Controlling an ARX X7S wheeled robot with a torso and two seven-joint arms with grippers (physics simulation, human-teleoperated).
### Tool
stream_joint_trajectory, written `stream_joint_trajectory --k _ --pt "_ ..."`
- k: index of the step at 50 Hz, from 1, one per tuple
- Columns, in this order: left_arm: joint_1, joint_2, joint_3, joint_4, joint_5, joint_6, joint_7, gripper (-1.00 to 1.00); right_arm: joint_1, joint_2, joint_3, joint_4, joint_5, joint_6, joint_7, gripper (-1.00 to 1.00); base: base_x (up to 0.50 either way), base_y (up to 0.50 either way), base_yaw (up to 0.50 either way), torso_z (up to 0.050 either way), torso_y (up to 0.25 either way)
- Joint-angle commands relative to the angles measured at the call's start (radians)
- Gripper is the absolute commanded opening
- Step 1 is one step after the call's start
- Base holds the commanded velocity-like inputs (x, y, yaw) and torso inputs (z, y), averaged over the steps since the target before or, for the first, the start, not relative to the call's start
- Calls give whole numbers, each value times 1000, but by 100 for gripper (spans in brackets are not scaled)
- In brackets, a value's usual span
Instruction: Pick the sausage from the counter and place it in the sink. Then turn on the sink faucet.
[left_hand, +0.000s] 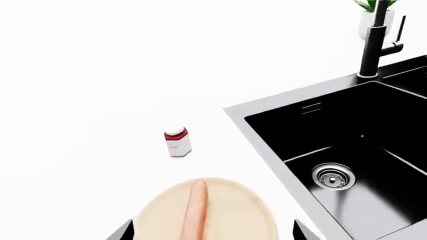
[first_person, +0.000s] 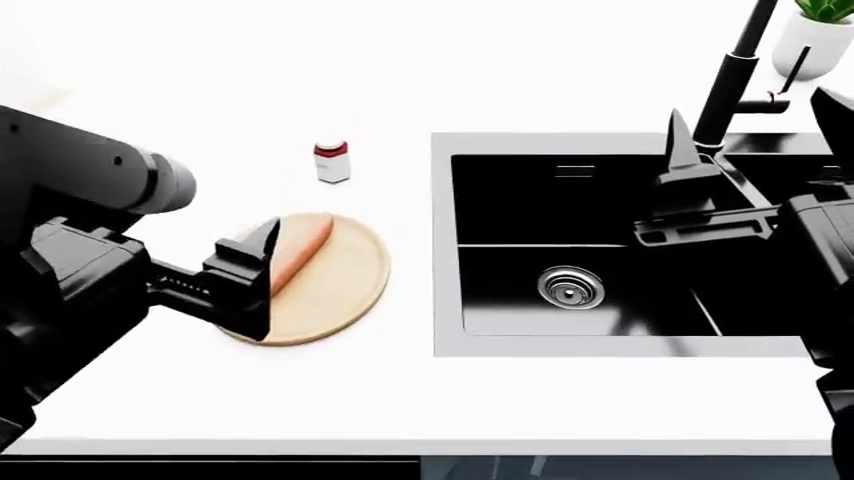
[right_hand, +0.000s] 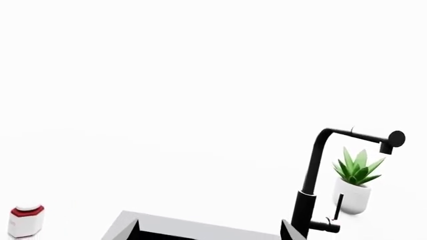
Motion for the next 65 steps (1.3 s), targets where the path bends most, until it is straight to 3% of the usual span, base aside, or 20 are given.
stream_joint_trajectory --k 1,16,23,29,51,65 --pt "-130 24 138 -194 -92 -83 -19 100 -25 17 12 3 -1 -15 -7 100 0 0 0 0 0" --pt "-363 205 323 -534 123 -319 122 100 -62 29 21 0 -4 -33 -5 100 0 0 0 0 0" --pt "-440 285 403 -613 277 -425 294 100 -62 26 16 6 -7 -29 -10 100 0 0 0 0 0" --pt "-489 305 454 -647 340 -466 383 100 -66 22 12 12 -16 -28 -17 100 0 0 0 0 0" --pt "-443 327 592 -687 593 -345 658 100 -100 6 0 39 -61 -35 -39 100 0 0 0 0 0" --pt "-405 340 632 -762 730 -208 753 100 -116 -5 -11 56 -77 -36 -48 100 0 0 0 0 0"
